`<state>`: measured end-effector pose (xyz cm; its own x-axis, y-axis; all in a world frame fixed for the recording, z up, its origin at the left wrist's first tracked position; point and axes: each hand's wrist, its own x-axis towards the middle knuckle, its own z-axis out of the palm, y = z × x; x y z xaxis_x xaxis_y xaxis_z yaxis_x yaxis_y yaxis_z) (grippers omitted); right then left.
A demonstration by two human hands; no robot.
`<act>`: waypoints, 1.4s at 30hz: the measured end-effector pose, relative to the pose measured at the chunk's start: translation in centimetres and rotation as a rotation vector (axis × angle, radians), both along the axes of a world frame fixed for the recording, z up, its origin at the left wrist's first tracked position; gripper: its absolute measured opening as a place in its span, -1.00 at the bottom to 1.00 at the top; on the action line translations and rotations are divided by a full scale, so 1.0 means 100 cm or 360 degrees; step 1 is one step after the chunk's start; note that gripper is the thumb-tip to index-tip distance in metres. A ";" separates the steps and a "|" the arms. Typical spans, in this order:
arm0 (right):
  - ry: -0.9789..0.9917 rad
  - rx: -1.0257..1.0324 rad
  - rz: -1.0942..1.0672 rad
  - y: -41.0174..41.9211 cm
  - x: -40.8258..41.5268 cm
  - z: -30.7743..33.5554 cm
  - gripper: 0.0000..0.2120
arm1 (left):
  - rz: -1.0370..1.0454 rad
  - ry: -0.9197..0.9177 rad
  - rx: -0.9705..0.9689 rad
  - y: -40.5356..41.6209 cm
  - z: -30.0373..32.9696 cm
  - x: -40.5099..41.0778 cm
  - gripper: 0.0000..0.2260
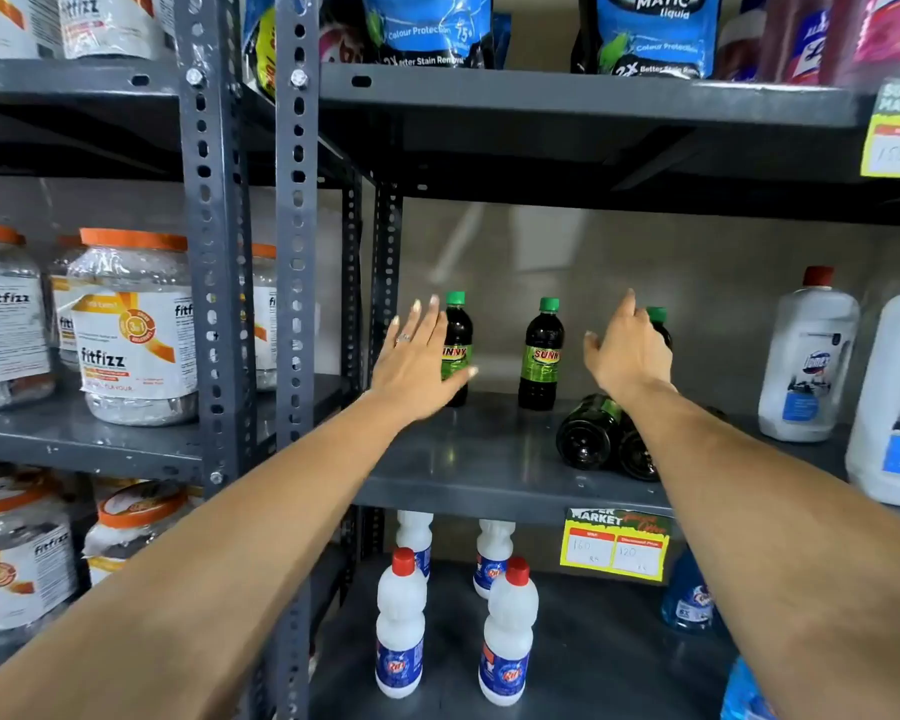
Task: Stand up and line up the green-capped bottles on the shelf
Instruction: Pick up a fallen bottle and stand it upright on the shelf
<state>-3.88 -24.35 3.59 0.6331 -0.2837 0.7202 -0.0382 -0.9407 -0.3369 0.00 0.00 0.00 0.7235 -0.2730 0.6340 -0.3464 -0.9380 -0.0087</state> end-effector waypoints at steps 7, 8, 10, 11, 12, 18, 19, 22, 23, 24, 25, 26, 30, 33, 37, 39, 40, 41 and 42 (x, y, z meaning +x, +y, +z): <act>0.0553 0.0172 -0.0145 0.004 0.007 -0.010 -0.59 | -0.0083 0.0925 0.0020 0.045 -0.055 -0.018 -0.18; 0.0605 0.0165 -0.0157 0.003 0.008 -0.012 -0.54 | -0.0105 0.0966 -0.0085 0.050 -0.060 -0.020 -0.17; 0.0710 0.0165 -0.0194 0.002 0.008 -0.015 -0.46 | -0.0121 0.1036 -0.0189 0.056 -0.068 -0.029 -0.08; 0.0766 0.0152 -0.0219 0.000 0.009 -0.017 -0.43 | -0.0114 0.1028 -0.0163 0.057 -0.070 -0.034 -0.01; 0.0814 0.0130 -0.0242 -0.001 0.010 -0.016 -0.40 | -0.0104 0.0994 -0.0113 0.057 -0.073 -0.038 0.03; 0.1037 0.0263 -0.0198 0.002 0.031 -0.015 -0.29 | -0.0062 0.0690 0.0003 0.054 -0.081 -0.057 -0.08; 0.1093 0.0408 -0.0141 0.002 0.035 -0.017 -0.26 | -0.0038 0.0673 0.0020 0.054 -0.081 -0.059 -0.06; 0.1229 0.0737 -0.0023 0.006 0.040 -0.025 -0.16 | 0.0006 0.0654 0.0115 0.055 -0.082 -0.061 0.06; 0.1247 0.0770 0.0015 0.010 0.039 -0.026 -0.22 | 0.0010 0.0644 0.0146 0.055 -0.081 -0.062 0.10; 0.1263 0.0788 0.0048 0.016 0.036 -0.027 -0.30 | 0.0010 0.0619 0.0171 0.056 -0.080 -0.062 0.12; 0.1269 0.0807 0.0080 0.020 0.034 -0.028 -0.35 | 0.0007 0.0586 0.0193 0.056 -0.080 -0.063 0.12; 0.1257 0.0829 0.0092 0.024 0.032 -0.029 -0.39 | 0.0000 0.0541 0.0204 0.056 -0.080 -0.063 0.10; 0.0837 0.1033 0.0129 0.028 0.037 -0.039 -0.27 | 0.0029 0.0288 0.0193 0.057 -0.091 -0.064 0.12; 0.0472 0.1107 0.0168 0.037 0.041 -0.048 -0.13 | 0.0081 0.0189 0.0186 0.055 -0.098 -0.063 0.16; 0.0160 0.1140 0.0298 0.059 0.045 -0.060 -0.11 | 0.0116 0.0133 0.0179 0.054 -0.101 -0.059 0.15; 0.0061 0.1125 0.0425 0.071 0.046 -0.067 -0.08 | 0.0129 0.0145 0.0156 0.055 -0.102 -0.059 0.16; 0.0026 0.1115 0.0509 0.078 0.046 -0.069 -0.12 | 0.0136 0.0155 0.0153 0.056 -0.102 -0.059 0.18; -0.0012 0.1091 0.0603 0.083 0.047 -0.072 -0.18 | 0.0140 0.0158 0.0148 0.056 -0.101 -0.060 0.18; -0.0025 0.1053 0.0687 0.089 0.047 -0.073 -0.24 | 0.0140 0.0157 0.0141 0.056 -0.101 -0.060 0.18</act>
<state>0.79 -15.43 -3.70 0.7760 -0.3878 0.4974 0.2941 -0.4751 -0.8293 -6.00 5.59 -10.08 0.8045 -0.2575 0.5352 -0.2662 -0.9619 -0.0627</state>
